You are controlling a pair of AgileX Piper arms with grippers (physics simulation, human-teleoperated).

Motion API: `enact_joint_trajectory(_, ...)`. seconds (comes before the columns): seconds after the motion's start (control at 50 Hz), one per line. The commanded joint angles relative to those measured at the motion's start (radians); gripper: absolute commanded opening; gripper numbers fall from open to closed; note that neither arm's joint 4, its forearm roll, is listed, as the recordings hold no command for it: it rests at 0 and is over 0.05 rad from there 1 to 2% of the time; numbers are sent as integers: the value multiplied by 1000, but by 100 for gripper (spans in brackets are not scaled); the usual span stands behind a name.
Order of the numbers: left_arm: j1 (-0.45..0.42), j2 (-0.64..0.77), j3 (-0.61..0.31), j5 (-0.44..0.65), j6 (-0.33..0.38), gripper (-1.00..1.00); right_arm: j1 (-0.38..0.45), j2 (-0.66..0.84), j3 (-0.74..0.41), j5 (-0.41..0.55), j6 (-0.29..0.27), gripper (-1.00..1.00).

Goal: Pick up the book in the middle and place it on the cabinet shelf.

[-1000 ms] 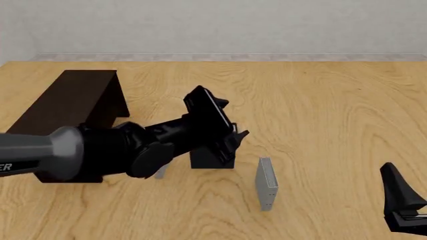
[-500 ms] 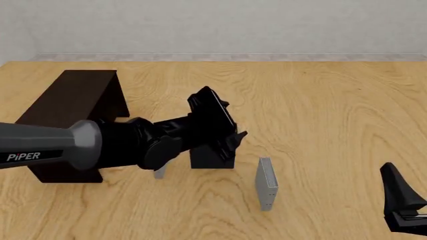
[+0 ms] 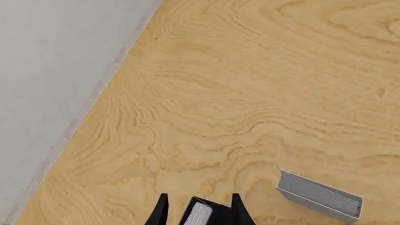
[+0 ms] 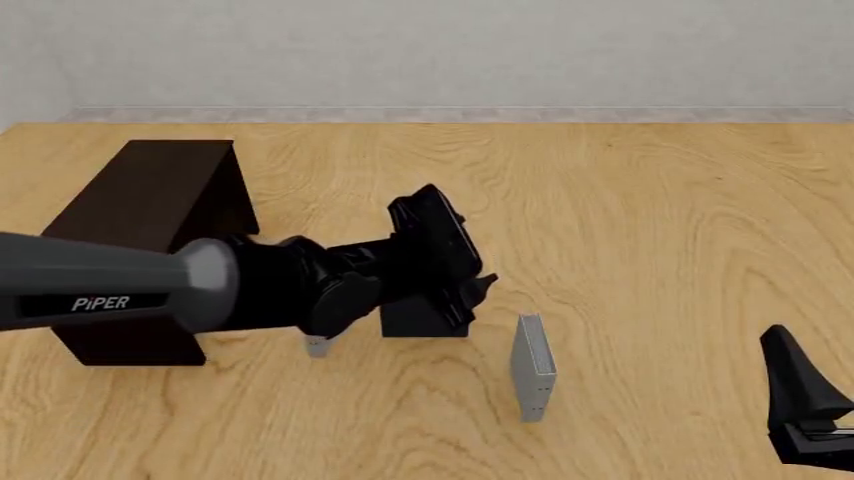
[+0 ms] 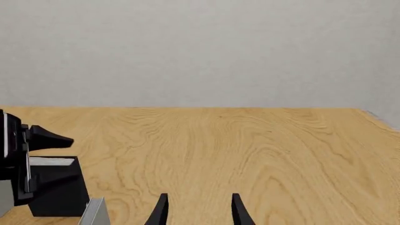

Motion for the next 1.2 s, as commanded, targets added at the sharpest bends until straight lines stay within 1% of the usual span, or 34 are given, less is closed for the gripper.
enact_joint_trajectory(0.02,10,43,-29,14,10,100,0,0,0,0,0,100)
enact_joint_trajectory(0.26,25,89,-61,23,16,100,0,0,0,0,0,100)
enact_joint_trajectory(0.7,19,127,-32,5,8,100,0,0,0,0,0,100)
enact_joint_trajectory(1.04,37,158,-37,20,10,100,0,0,0,0,0,100)
enact_joint_trajectory(1.06,35,155,-35,19,5,-100,0,0,0,0,0,100)
enact_joint_trajectory(1.2,30,136,-34,34,0,-100,0,0,0,0,0,100)
